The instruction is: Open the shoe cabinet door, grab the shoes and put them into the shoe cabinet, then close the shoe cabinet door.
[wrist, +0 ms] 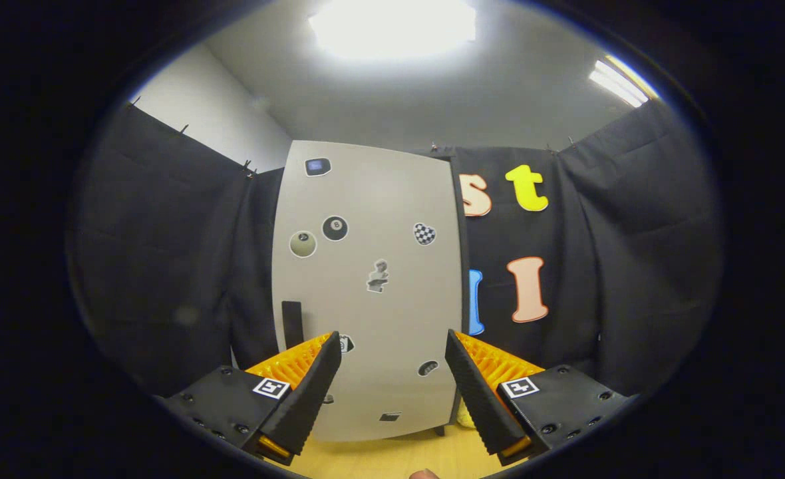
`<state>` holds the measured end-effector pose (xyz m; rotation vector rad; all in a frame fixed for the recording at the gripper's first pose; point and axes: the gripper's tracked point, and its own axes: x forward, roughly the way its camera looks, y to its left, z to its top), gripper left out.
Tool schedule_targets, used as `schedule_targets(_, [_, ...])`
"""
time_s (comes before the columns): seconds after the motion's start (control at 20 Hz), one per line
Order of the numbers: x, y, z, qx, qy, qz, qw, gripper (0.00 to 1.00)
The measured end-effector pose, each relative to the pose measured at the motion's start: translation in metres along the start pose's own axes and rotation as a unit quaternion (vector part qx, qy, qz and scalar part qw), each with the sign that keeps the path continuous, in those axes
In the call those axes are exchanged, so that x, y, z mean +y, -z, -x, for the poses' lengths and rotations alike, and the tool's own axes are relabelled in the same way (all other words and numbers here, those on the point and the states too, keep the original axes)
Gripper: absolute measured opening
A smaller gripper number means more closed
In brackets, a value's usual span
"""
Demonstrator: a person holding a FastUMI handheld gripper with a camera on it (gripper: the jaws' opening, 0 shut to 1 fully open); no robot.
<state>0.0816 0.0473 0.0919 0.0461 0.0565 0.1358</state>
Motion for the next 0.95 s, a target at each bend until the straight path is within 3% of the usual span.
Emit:
schedule_targets(0.15, [-0.048, -0.002, 0.036, 0.003, 0.042, 0.011, 0.999, 0.99])
schedule_targets(0.45, [-0.123, 0.015, 0.096, 0.018, 0.086, 0.033, 0.996, 0.99])
schedule_targets(0.7, [-0.152, 0.038, 0.135, 0.022, 0.091, 0.043, 0.995, 0.99])
schedule_targets(0.95, [-0.155, 0.042, 0.176, -0.016, 0.089, 0.047, 0.995, 0.99])
